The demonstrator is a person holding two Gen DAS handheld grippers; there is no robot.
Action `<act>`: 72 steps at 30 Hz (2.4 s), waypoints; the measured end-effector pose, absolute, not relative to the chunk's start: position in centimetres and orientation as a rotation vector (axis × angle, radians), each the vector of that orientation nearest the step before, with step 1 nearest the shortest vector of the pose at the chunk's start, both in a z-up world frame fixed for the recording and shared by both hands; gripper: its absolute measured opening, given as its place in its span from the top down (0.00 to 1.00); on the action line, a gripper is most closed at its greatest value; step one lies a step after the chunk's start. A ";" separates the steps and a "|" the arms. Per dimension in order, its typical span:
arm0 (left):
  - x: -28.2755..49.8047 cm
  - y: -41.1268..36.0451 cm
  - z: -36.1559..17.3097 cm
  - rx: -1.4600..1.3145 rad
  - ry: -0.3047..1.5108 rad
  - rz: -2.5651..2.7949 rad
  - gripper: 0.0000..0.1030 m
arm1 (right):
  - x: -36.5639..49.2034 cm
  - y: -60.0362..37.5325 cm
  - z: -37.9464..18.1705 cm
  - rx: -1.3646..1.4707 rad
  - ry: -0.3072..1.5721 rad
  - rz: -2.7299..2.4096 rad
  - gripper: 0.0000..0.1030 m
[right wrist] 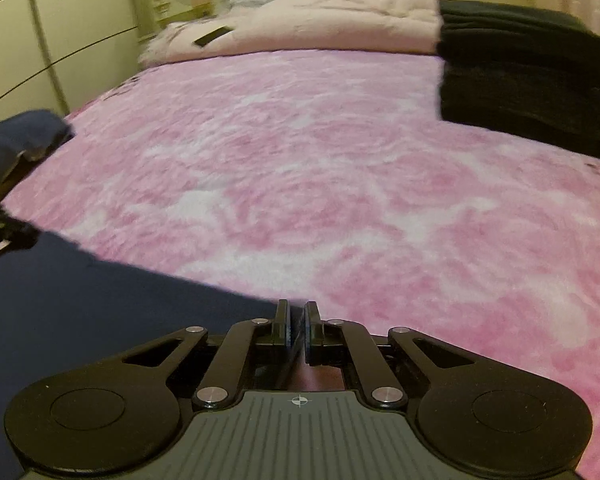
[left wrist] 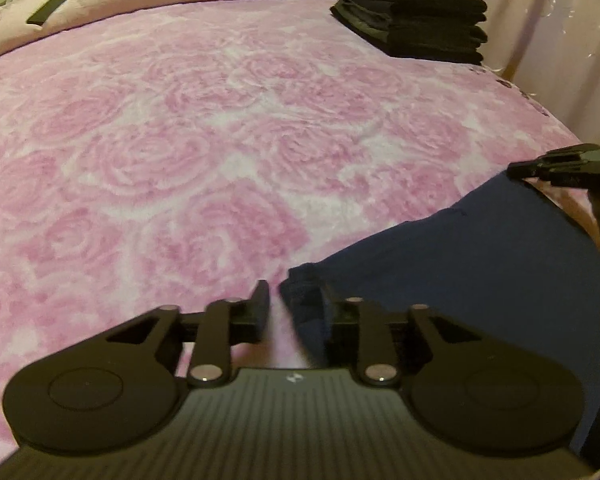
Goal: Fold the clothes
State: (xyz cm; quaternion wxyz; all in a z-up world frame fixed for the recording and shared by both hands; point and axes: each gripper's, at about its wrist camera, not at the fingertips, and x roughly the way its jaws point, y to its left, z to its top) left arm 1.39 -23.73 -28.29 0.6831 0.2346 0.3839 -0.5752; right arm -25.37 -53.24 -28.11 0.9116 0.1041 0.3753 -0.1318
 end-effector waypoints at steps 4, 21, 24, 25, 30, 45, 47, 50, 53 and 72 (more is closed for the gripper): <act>1.0 -22.5 -26.0 0.529 0.822 -1.288 0.78 | -27.2 -53.0 -26.5 0.204 0.753 -0.319 0.98; -0.5 -26.0 -28.5 0.631 0.854 -1.362 0.87 | -22.0 -52.5 -28.8 0.238 0.825 -0.223 0.98; -0.8 -25.8 -28.1 0.634 0.844 -1.360 0.87 | -22.5 -52.6 -27.9 0.207 0.833 -0.244 0.98; -1.2 -25.3 -27.7 0.628 0.837 -1.365 0.87 | -23.0 -52.1 -27.2 0.196 0.820 -0.243 0.98; -2.9 -23.0 -25.6 0.598 0.804 -1.388 0.86 | -26.2 -47.3 -24.2 0.236 0.764 -0.155 0.98; -7.5 -15.5 -24.2 0.544 0.743 -1.383 0.81 | -33.6 -39.6 -24.0 0.325 0.738 -0.091 0.37; -8.0 -14.7 -24.6 0.534 0.761 -1.386 0.80 | -34.8 -39.1 -24.3 0.323 0.740 -0.090 0.35; -8.6 -14.2 -24.8 0.555 0.735 -1.378 0.79 | -35.7 -38.9 -25.8 0.328 0.777 -0.119 0.35; -9.2 -13.7 -25.1 0.576 0.709 -1.369 0.79 | -36.5 -37.6 -24.5 0.263 0.760 -0.136 0.35; -20.2 -10.6 -26.1 1.025 0.206 -1.496 0.35 | -33.2 -28.3 -27.4 -0.503 0.822 0.050 0.58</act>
